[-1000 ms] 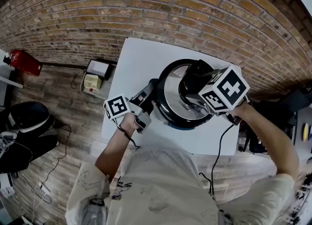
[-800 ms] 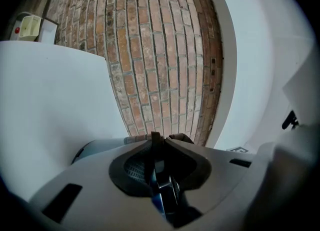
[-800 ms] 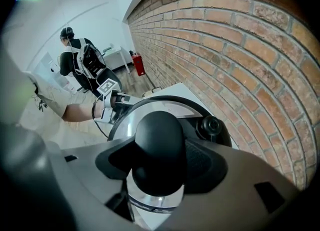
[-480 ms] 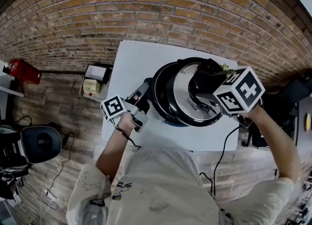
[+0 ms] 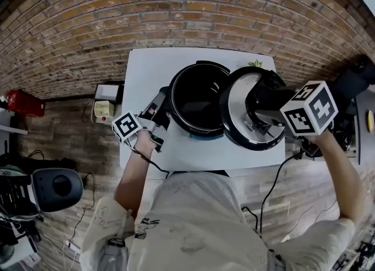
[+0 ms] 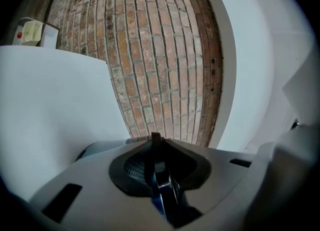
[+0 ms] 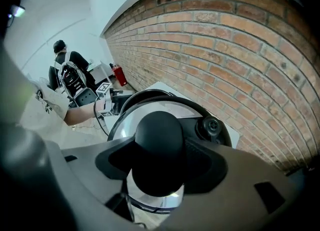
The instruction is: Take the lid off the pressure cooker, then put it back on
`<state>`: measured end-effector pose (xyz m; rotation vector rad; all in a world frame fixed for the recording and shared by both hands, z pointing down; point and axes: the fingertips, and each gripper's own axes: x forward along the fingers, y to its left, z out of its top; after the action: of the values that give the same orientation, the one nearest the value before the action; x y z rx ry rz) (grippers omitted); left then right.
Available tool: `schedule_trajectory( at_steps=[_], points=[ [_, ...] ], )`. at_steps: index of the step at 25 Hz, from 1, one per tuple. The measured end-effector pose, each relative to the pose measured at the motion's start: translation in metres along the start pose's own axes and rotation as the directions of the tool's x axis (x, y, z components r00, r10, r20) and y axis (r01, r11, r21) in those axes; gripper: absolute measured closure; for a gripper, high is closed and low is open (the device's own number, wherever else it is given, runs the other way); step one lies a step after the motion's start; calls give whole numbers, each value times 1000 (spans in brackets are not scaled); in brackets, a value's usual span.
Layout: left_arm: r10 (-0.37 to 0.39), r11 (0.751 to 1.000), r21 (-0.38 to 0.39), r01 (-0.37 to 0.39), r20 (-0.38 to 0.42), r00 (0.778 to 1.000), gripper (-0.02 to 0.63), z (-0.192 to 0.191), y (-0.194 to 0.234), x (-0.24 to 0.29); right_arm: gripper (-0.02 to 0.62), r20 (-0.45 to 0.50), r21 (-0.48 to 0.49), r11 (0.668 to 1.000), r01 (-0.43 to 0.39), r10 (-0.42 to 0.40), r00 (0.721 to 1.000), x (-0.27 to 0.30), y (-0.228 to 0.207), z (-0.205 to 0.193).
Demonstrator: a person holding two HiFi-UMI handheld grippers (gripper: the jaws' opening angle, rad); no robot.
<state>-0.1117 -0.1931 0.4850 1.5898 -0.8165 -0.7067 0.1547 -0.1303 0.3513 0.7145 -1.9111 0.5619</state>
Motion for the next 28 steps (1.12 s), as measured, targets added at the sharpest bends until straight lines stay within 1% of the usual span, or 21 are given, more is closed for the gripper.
schedule_trajectory(
  at_steps=[5,10,15,20,28],
  points=[
    [14,1000,11,-14,8,1000,522,0,-1,0,305,4,107,994,33,-34,999,-18,-9,-48],
    [10,1000,10,-11,18,1000,522,2,-1,0,305,-14,179,983,31,-29,999,-18,-6,-89],
    [10,1000,23,-10,22,1000,522,3,0,-1,305,-12,239,971,14,-11,1000,-18,1,-120],
    [12,1000,27,-13,28,1000,520,3,-1,-1,305,-25,261,965,4,3,1000,-5,4,-143],
    [13,999,35,-15,32,999,520,3,2,-2,305,-64,270,963,2,16,998,51,-2,-171]
  ],
)
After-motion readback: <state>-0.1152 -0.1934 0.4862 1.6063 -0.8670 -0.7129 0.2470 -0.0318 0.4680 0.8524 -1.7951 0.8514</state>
